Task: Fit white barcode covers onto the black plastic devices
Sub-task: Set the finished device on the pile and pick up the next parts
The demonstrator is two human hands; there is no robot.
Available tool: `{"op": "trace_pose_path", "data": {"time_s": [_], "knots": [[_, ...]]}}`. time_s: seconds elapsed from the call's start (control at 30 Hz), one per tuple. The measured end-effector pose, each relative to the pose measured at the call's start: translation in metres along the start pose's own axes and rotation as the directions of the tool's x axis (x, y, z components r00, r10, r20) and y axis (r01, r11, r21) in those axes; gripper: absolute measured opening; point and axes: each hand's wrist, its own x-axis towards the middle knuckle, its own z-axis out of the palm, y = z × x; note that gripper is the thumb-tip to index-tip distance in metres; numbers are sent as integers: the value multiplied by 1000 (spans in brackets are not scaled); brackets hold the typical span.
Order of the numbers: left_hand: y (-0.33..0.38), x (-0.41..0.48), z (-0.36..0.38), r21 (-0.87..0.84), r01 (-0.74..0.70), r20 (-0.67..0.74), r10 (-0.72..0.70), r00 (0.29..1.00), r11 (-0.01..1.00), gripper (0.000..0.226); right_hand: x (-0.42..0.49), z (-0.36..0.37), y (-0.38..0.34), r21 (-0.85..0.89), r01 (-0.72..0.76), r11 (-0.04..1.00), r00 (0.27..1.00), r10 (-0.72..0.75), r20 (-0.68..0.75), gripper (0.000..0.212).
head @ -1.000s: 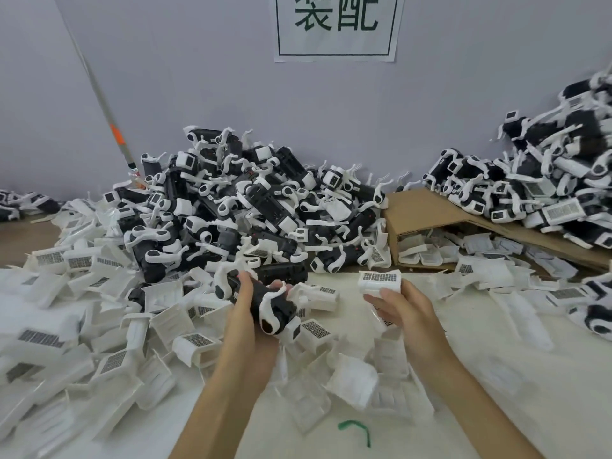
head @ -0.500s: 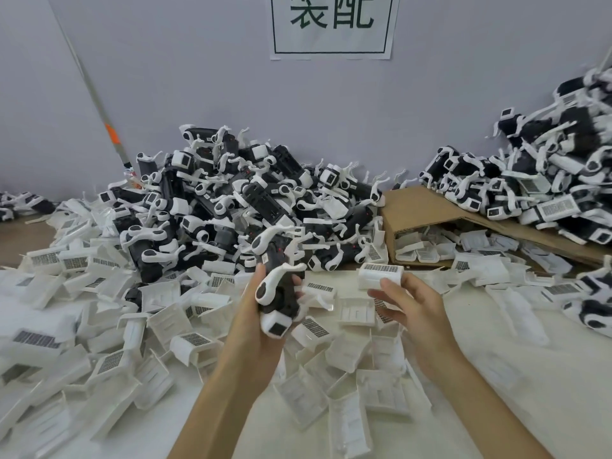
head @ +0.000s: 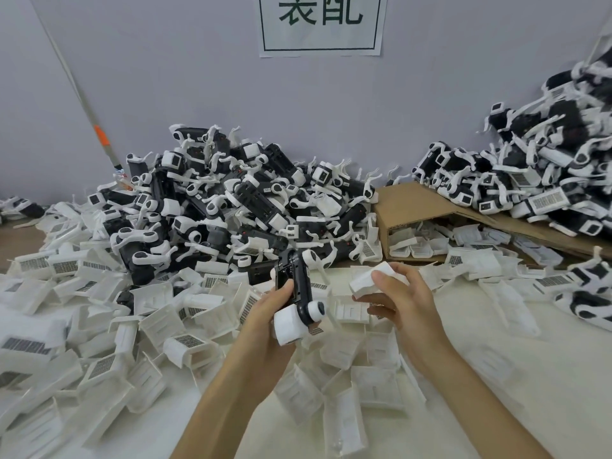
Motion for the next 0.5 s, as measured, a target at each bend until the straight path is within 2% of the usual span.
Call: {"op": "trace_pose_path", "data": {"time_s": [0.1, 0.17, 0.37, 0.5], "knots": [[-1, 1, -3, -16, 28, 3, -28, 1000, 999, 22, 0, -2, 5, -198, 82, 977, 997, -76, 33, 24], [-1, 1, -3, 0, 44, 14, -44, 999, 999, 24, -3, -1, 7, -282, 152, 947, 988, -146, 41, 21], [-4, 2, -2, 117, 63, 37, -68, 997, 991, 35, -13, 5, 9, -374, 391, 841, 915, -398, 63, 36], [-8, 5, 6, 231, -9, -40, 18, 999, 973, 47, -22, 14, 7, -399, 501, 768, 854, -514, 82, 29]]}}
